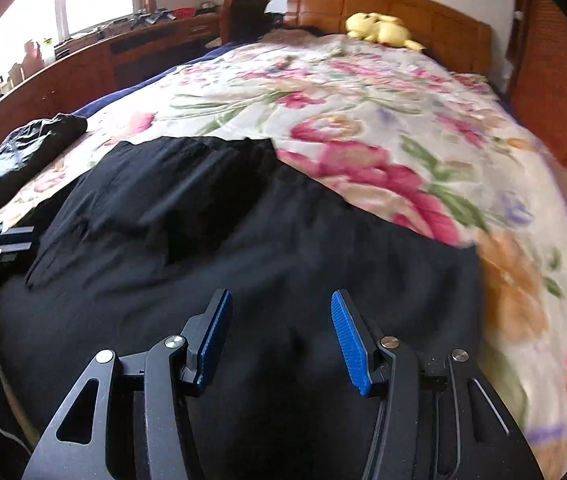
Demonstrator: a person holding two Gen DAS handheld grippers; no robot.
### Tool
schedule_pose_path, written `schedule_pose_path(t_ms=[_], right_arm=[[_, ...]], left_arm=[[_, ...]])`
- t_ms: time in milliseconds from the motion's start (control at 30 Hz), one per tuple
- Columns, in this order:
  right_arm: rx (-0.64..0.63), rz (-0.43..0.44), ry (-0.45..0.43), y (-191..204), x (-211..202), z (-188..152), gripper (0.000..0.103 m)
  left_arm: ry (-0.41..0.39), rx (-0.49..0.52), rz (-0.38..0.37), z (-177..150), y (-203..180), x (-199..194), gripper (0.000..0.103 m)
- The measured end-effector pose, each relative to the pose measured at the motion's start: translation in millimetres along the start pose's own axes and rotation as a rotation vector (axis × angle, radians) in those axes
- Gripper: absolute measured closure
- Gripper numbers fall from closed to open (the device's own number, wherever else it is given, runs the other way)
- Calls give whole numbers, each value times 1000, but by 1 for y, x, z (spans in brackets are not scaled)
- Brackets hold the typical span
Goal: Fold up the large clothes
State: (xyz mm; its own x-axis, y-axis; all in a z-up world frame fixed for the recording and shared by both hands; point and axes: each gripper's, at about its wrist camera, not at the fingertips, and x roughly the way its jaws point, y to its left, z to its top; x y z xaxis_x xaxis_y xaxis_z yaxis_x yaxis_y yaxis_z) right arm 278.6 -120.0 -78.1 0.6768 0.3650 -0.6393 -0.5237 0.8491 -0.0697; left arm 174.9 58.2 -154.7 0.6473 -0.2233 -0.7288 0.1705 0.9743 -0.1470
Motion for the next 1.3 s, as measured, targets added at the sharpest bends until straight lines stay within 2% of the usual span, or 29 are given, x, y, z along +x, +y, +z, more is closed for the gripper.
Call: schedule_pose_path(t_ms=[233, 400, 500, 567, 700, 900, 1100, 1167, 1300], right_arm=[[71, -64, 8, -22, -62, -65, 50], [133, -67, -12, -31, -91, -86, 50], [139, -70, 20, -31, -91, -96, 61], [141, -62, 59, -30, -87, -104, 62], [161, -56, 63, -34, -81, -102, 62], [107, -128, 16, -16, -97, -100, 61], [130, -58, -56, -1, -110, -98, 61], [125, -31, -50, 4, -103, -98, 61], [90, -35, -25, 14, -81, -103, 61]], left_arm=[[-5, -6, -5, -3, 1, 3, 75], [-2, -3, 0, -4, 0, 4, 75], [-2, 0, 6, -4, -1, 4, 75], [-5, 1, 7, -5, -1, 3, 75], [-25, 17, 11, -9, -2, 2, 75], [-36, 36, 44, -13, -6, -1, 75], [-56, 48, 77, -19, -10, -8, 75], [-60, 42, 83, -20, -10, -10, 75], [-60, 23, 90, -23, -12, -17, 75]])
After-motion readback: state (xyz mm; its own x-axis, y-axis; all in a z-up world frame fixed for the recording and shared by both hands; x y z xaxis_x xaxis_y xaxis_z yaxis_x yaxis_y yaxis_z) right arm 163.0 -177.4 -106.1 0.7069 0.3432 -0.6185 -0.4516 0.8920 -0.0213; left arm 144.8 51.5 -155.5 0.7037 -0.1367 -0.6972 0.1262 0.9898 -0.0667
